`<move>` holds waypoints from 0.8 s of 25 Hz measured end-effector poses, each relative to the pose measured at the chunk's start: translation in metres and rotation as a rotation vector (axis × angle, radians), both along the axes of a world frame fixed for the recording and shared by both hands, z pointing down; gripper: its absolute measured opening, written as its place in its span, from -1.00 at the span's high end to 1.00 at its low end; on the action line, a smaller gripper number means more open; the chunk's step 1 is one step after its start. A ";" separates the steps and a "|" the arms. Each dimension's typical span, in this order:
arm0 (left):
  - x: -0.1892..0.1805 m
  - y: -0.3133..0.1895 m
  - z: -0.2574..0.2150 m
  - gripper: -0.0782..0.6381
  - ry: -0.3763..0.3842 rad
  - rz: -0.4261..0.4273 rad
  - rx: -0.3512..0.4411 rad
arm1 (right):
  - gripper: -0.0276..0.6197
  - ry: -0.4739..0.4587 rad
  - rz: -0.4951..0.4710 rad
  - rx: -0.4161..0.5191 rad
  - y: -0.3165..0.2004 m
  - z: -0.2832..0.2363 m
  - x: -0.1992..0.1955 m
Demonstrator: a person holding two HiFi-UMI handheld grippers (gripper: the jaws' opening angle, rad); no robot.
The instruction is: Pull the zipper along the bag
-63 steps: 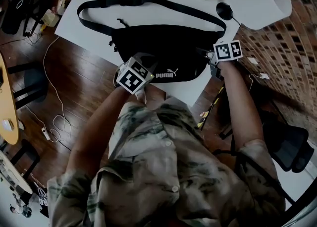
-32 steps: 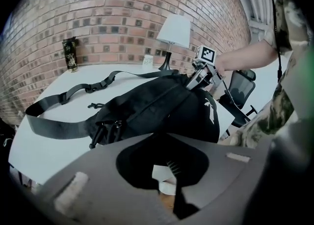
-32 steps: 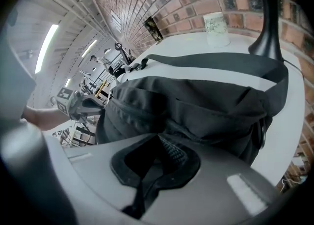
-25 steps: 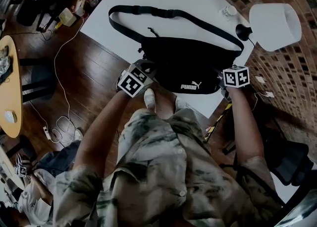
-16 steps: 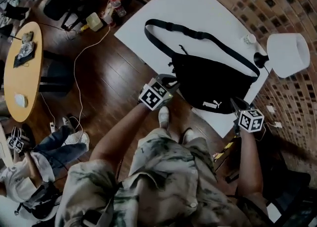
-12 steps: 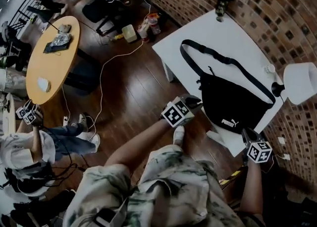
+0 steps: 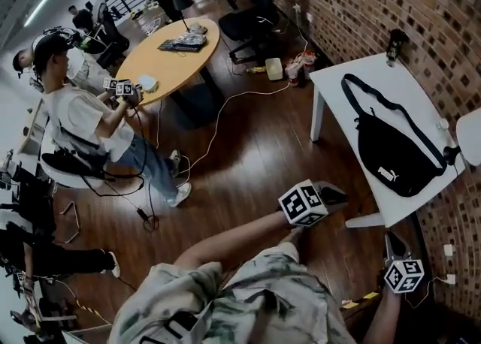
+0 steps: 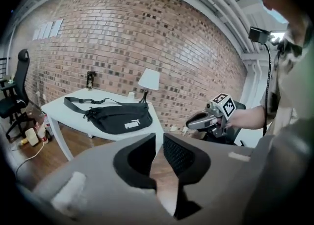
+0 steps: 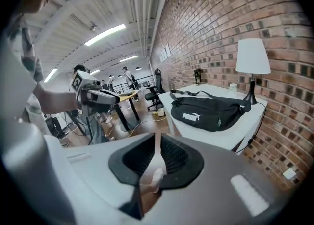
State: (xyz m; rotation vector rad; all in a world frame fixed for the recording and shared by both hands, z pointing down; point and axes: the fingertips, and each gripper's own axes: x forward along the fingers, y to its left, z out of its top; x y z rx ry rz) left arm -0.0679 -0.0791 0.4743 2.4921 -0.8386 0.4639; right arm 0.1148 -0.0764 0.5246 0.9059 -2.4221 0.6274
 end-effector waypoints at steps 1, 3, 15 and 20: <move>0.007 0.025 -0.007 0.64 0.005 0.007 -0.010 | 0.78 -0.008 -0.010 0.001 0.021 -0.008 0.002; 0.013 0.068 -0.020 0.64 0.002 0.014 -0.013 | 0.78 -0.032 -0.023 0.009 0.059 -0.025 0.002; -0.039 0.229 -0.071 0.66 0.104 0.014 0.046 | 0.79 -0.094 -0.001 0.158 0.228 -0.076 -0.069; -0.072 0.291 -0.070 0.67 0.085 0.095 0.055 | 0.79 -0.137 0.060 0.186 0.300 -0.095 -0.110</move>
